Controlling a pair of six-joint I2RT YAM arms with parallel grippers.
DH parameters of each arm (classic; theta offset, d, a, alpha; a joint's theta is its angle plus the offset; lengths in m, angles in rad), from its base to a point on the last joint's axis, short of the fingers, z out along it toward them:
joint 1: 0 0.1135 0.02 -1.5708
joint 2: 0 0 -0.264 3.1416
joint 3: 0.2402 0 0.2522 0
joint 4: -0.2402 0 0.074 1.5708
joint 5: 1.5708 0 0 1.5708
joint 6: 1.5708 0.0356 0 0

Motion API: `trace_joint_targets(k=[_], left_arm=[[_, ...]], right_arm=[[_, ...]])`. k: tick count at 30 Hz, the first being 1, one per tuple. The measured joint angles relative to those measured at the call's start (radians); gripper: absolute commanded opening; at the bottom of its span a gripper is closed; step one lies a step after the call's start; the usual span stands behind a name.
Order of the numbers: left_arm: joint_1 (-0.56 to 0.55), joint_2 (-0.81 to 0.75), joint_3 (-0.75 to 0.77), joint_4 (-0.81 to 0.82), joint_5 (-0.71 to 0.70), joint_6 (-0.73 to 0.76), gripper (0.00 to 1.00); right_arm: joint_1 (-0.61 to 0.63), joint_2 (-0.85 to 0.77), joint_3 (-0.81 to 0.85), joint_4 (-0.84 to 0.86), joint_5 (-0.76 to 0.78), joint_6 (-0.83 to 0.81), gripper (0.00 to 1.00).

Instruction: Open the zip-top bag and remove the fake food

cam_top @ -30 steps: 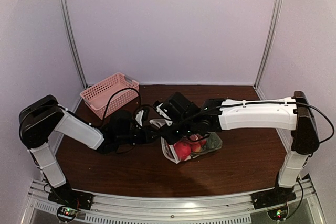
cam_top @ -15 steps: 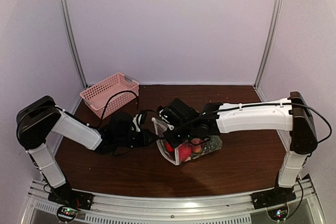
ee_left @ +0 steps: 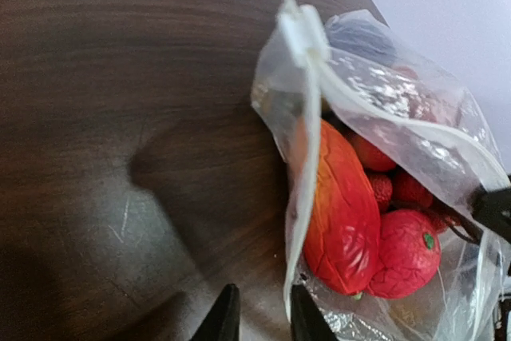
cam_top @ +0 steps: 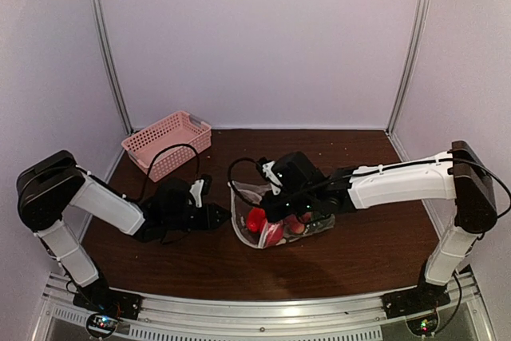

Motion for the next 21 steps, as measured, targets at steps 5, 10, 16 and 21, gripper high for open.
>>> trace_joint_targets(k=[5,10,16,21], left_arm=[[-0.011,-0.09,-0.042,0.058,0.023,0.03,0.48],[-0.076,-0.145,-0.007,0.057,0.017,0.084,0.49],[-0.111,-0.07,0.077,0.043,0.016,0.108,0.51],[-0.111,0.06,0.132,0.039,0.013,0.111,0.52]], right_arm=[[-0.016,-0.001,-0.023,0.077,-0.061,0.026,0.0],[-0.023,0.005,-0.024,0.149,-0.104,0.054,0.0],[-0.029,0.016,-0.026,0.193,-0.128,0.073,0.0],[-0.045,0.015,-0.043,0.221,-0.132,0.077,0.0]])
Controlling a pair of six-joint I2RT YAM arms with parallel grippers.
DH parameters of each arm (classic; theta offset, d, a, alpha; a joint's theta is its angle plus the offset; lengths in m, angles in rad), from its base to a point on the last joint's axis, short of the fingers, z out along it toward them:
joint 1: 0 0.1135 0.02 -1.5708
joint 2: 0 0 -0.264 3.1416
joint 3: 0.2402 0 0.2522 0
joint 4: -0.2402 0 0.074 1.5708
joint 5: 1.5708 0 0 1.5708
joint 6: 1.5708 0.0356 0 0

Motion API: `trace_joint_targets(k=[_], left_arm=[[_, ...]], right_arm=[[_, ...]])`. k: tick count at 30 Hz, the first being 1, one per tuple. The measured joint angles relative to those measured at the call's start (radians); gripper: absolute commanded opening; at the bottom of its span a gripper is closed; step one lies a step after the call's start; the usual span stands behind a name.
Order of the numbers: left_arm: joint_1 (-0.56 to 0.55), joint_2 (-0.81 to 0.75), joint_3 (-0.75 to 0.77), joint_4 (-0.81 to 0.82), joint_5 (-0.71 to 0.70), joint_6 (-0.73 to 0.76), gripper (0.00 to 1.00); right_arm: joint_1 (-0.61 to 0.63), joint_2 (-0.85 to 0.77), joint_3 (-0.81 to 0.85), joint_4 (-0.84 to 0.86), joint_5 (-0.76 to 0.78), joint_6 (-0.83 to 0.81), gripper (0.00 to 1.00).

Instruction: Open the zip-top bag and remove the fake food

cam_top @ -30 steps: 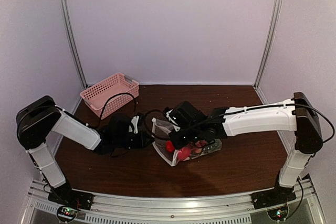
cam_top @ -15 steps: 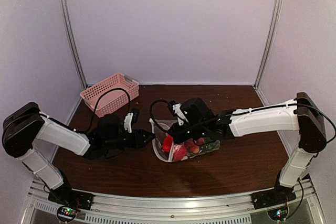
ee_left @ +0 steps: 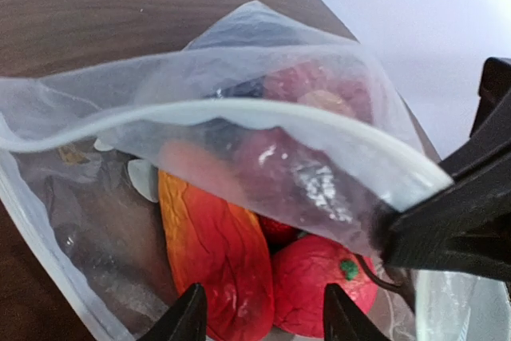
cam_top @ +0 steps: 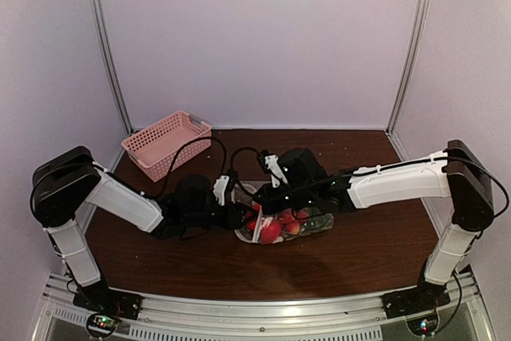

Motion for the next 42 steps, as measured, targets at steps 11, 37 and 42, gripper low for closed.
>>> trace_joint_targets(k=[11,37,42], left_arm=[[0.0,0.149,0.101,-0.039,-0.01,0.002,0.58],[0.0,0.007,0.125,-0.327,-0.113,0.048,0.25],[0.001,-0.088,0.123,-0.41,-0.126,0.072,0.24]], right_arm=[[-0.046,-0.003,-0.144,0.085,-0.019,0.028,0.0],[-0.114,0.082,-0.167,0.273,-0.085,0.105,0.0],[-0.134,0.077,-0.178,0.28,-0.09,0.105,0.0]])
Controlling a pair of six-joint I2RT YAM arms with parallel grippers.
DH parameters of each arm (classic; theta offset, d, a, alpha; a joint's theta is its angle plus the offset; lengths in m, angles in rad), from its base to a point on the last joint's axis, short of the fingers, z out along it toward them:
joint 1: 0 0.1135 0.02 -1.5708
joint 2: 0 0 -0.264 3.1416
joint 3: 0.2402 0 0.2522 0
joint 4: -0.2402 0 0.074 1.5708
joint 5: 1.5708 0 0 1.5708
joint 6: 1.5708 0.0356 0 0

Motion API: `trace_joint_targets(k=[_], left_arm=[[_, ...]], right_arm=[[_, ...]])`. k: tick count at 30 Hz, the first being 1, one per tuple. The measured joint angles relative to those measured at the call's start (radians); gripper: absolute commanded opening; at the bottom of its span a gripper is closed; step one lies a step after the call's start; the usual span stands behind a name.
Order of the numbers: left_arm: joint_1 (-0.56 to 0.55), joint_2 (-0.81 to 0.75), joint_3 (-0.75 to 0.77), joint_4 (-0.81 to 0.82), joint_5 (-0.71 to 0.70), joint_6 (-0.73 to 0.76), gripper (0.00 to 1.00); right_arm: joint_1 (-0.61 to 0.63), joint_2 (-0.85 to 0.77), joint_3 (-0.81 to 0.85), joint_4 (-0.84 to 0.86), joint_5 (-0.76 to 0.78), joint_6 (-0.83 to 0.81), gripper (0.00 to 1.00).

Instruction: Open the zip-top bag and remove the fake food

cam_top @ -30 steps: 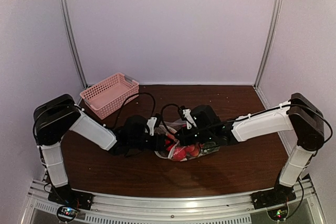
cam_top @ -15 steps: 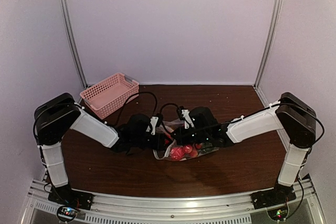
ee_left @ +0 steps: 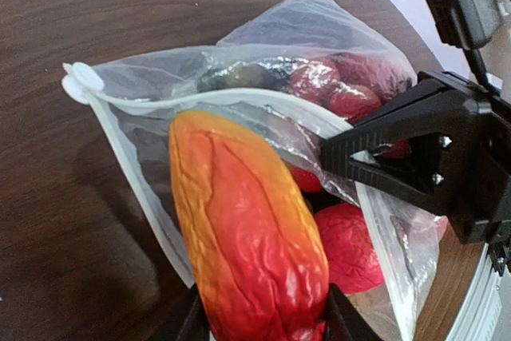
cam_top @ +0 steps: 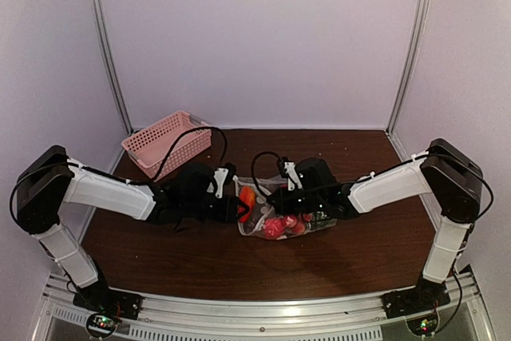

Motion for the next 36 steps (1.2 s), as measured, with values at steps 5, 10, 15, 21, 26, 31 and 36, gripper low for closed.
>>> trace_joint_targets(k=[5,10,15,21,26,31,36], left_arm=[[0.002,-0.092,-0.004,-0.077,-0.016,0.028,0.24],[0.022,-0.205,-0.029,-0.139,-0.03,0.04,0.25],[0.085,-0.32,-0.033,-0.158,-0.033,0.041,0.26],[0.148,-0.38,0.03,-0.175,-0.112,0.05,0.27],[0.27,-0.324,0.207,-0.219,-0.112,0.071,0.22],[0.426,-0.177,0.407,-0.251,-0.034,0.071,0.2],[0.547,-0.016,0.547,-0.294,0.064,0.069,0.2]], right_arm=[[-0.013,0.0,-0.004,0.007,-0.019,0.0,0.0],[-0.019,-0.001,-0.004,0.006,-0.035,-0.006,0.0],[-0.023,-0.014,-0.003,-0.007,-0.042,-0.019,0.0],[-0.025,-0.052,-0.003,-0.023,-0.051,-0.038,0.0],[-0.025,-0.074,-0.003,-0.041,-0.059,-0.054,0.0],[-0.027,-0.097,-0.003,-0.055,-0.063,-0.062,0.0],[-0.028,-0.117,-0.003,-0.063,-0.068,-0.064,0.0]])
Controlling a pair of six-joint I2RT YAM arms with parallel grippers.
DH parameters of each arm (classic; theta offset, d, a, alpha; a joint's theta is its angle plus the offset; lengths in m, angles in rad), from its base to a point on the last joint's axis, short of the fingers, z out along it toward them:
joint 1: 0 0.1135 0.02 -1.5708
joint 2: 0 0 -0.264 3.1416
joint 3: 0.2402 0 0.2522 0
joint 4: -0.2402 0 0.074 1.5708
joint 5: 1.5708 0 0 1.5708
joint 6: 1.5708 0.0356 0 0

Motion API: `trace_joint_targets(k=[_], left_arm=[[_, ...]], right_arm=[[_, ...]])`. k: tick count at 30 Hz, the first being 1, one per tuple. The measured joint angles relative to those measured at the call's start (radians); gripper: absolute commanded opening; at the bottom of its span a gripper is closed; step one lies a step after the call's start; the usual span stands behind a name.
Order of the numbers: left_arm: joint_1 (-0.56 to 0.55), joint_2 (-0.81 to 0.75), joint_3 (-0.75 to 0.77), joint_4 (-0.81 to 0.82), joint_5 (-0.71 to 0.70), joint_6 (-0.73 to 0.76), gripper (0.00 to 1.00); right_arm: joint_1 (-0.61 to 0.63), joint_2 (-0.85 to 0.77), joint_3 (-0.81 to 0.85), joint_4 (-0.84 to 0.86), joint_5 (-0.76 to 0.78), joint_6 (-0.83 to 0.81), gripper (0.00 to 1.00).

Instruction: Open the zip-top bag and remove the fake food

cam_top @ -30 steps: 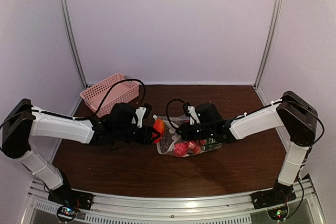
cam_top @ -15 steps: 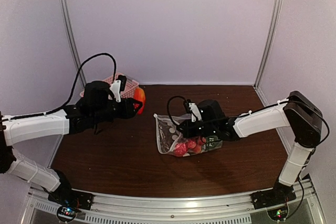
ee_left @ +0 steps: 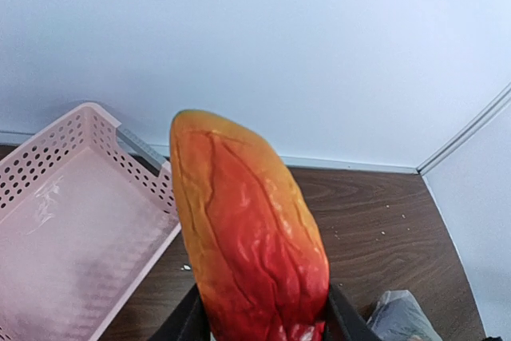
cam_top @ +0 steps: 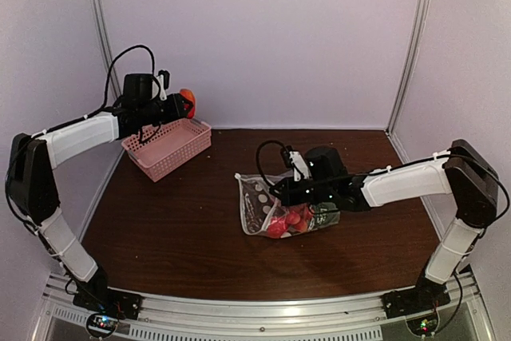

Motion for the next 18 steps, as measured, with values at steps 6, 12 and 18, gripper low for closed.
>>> trace_joint_targets(k=[6,12,18], left_arm=[[0.109,0.192,0.134,-0.018,0.076,-0.017,0.19],[0.184,0.354,0.207,-0.023,0.112,-0.048,0.2],[0.225,0.51,0.336,-0.031,0.132,-0.063,0.2]], right_arm=[[0.0,-0.014,0.0,-0.006,-0.009,-0.002,0.0],[0.0,-0.028,0.0,-0.014,-0.013,-0.016,0.0],[0.0,-0.03,0.0,-0.019,-0.014,-0.018,0.0]])
